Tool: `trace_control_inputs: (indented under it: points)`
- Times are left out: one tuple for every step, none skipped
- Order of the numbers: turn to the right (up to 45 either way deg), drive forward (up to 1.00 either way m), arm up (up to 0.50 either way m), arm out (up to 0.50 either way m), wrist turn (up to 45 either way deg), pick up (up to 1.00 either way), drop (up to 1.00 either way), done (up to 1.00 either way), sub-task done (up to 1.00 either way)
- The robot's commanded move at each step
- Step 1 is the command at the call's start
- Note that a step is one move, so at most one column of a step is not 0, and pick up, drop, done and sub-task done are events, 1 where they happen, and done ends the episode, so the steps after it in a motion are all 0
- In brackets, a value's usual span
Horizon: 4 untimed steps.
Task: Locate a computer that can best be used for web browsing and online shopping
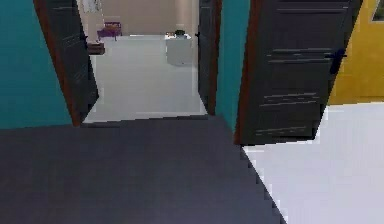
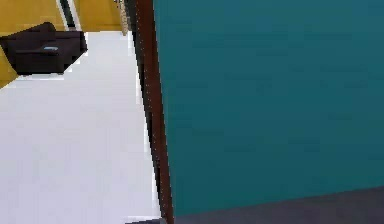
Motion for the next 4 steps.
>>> trace_control_inputs:
  points:
    - [-6.0, 0.0, 0.0, 0.0, 0.0, 0.0, 0.0, 0.0, 0.0]
    - [0.0, 0.2, 0.0, 0.0, 0.0, 0.0, 0.0, 0.0, 0.0]
    - [45.0, 0.0, 0.0, 0.0, 0.0, 0.0, 0.0, 0.0, 0.0]
    - [0.0, 0.65, 0.0, 0.0, 0.0, 0.0, 0.0, 0.0, 0.0]
